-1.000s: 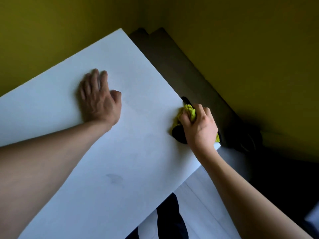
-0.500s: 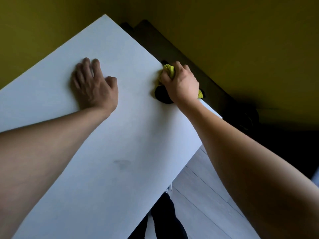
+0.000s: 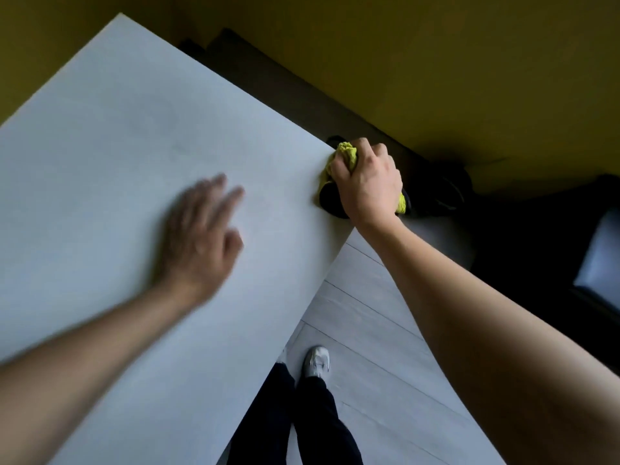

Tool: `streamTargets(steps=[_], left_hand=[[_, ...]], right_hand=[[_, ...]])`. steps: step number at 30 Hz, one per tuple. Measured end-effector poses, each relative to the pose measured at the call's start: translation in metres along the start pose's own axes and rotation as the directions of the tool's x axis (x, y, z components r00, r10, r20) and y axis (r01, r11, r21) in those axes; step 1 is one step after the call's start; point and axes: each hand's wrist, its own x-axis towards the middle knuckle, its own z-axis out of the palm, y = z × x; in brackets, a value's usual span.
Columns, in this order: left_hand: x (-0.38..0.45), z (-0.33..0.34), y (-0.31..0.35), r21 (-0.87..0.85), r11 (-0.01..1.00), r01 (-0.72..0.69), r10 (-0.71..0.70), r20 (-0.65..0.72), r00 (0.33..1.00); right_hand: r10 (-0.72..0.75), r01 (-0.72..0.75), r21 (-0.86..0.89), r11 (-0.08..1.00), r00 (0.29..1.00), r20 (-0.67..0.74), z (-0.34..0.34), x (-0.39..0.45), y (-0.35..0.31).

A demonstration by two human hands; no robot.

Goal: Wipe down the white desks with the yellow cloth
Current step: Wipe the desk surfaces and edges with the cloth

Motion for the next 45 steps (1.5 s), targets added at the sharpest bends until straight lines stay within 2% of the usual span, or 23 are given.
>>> streamTargets(steps=[3, 9, 12, 15, 21, 24, 28, 33, 38, 41, 45], left_hand=[[-0.063, 0.005, 0.023, 0.01, 0.991, -0.136, 0.135, 0.071, 0.988], [-0.125, -0.013, -0.016, 0.103, 0.993, -0.05, 0.037, 0.12, 0.992], [-0.127, -0.013, -0.014, 0.097, 0.994, -0.041, 0.028, 0.128, 0.991], [-0.127, -0.013, -0.013, 0.1, 0.995, -0.028, 0.017, 0.108, 0.994], [-0.127, -0.012, -0.014, 0.085, 0.996, -0.027, 0.021, 0.081, 0.996], [-0.127, -0.011, -0.015, 0.084, 0.996, -0.023, 0.017, 0.078, 0.997], [-0.126, -0.01, -0.015, 0.082, 0.996, -0.02, 0.013, 0.08, 0.997], [-0.127, -0.008, -0.019, 0.081, 0.996, -0.027, 0.021, 0.067, 0.998], [-0.126, -0.008, -0.02, 0.076, 0.997, -0.024, 0.02, 0.055, 0.998], [-0.127, -0.009, -0.02, 0.075, 0.997, -0.016, 0.011, 0.063, 0.998], [-0.127, -0.01, -0.019, 0.086, 0.996, -0.006, -0.001, 0.077, 0.997]], right_hand=[[0.021, -0.02, 0.018, 1.0, 1.0, -0.023, 0.0, -0.002, 0.0], [0.294, -0.263, 0.226, 0.938, 0.949, -0.113, 0.002, -0.011, -0.011], [0.443, -0.37, 0.379, 0.848, 0.888, -0.123, 0.006, -0.025, -0.013], [0.543, -0.445, 0.503, 0.742, 0.837, -0.061, 0.009, -0.051, -0.023], [0.552, -0.458, 0.57, 0.683, 0.834, 0.009, 0.02, -0.163, -0.056], [0.54, -0.482, 0.532, 0.697, 0.84, 0.053, 0.025, -0.206, -0.065], [0.552, -0.519, 0.448, 0.728, 0.832, 0.065, 0.023, -0.183, -0.062], [0.593, -0.547, 0.399, 0.736, 0.805, 0.009, 0.013, -0.099, -0.045], [0.62, -0.591, 0.365, 0.72, 0.783, 0.044, 0.004, -0.042, -0.029], [0.618, -0.571, 0.42, 0.705, 0.786, 0.031, 0.009, -0.067, -0.035], [0.592, -0.521, 0.495, 0.695, 0.806, 0.015, 0.021, -0.16, -0.059]])
